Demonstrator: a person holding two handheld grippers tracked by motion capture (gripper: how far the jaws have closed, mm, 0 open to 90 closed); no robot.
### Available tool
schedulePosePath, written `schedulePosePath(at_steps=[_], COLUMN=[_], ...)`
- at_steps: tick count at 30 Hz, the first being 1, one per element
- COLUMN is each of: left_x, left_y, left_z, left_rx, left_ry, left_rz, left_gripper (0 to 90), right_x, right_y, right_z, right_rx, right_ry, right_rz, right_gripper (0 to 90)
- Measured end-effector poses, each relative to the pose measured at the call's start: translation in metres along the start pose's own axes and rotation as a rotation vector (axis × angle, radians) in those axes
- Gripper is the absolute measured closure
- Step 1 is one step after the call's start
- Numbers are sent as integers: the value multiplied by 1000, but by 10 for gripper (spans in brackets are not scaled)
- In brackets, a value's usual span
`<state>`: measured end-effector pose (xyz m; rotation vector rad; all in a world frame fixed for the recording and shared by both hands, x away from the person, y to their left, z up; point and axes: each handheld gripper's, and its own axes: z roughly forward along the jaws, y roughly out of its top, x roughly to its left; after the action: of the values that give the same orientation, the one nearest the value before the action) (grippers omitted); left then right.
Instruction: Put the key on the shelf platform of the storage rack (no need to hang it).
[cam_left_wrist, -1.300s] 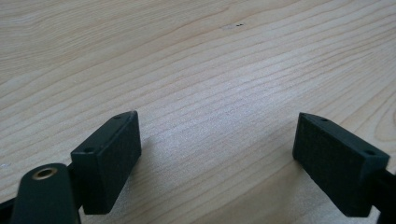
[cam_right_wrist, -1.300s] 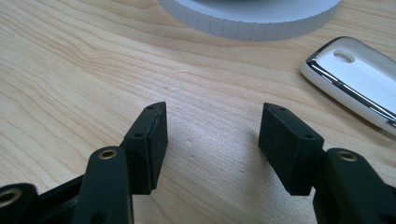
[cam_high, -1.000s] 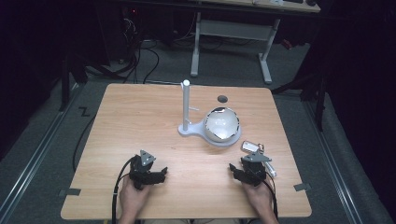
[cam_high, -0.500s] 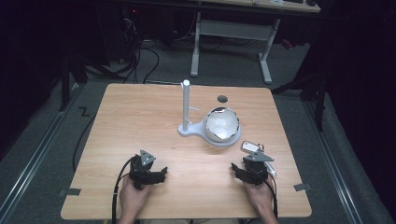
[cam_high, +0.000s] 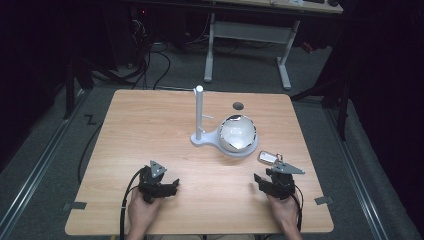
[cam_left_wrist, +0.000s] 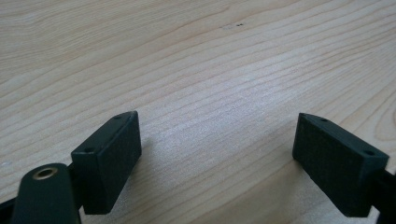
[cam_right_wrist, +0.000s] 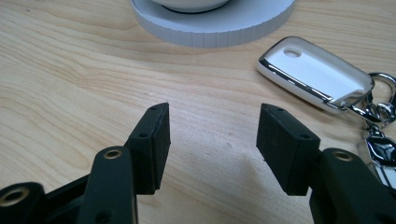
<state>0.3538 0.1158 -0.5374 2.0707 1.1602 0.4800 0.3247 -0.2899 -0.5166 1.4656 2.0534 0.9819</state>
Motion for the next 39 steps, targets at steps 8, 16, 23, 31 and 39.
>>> schedulePosePath(at_steps=[8, 16, 23, 31, 39], left_x=[0, 0, 0, 0, 0], left_y=[0, 0, 0, 0, 0], left_z=[0, 0, 0, 0, 0], left_rx=[0, 0, 0, 0, 0], left_ry=[0, 1, 0, 1, 2], left_rz=[0, 1, 2, 1, -1], left_gripper=[158, 158, 158, 158, 159], right_x=[-12, -19, -38, -64, -76], right_y=[-6, -4, 0, 1, -2], right_z=[-8, -21, -35, -37, -26], right_rx=[-31, -84, -115, -103, -41], right_ry=[-5, -21, -58, -70, -109], right_rz=[28, 37, 85, 132, 140], right_gripper=[462, 515, 561, 627, 631])
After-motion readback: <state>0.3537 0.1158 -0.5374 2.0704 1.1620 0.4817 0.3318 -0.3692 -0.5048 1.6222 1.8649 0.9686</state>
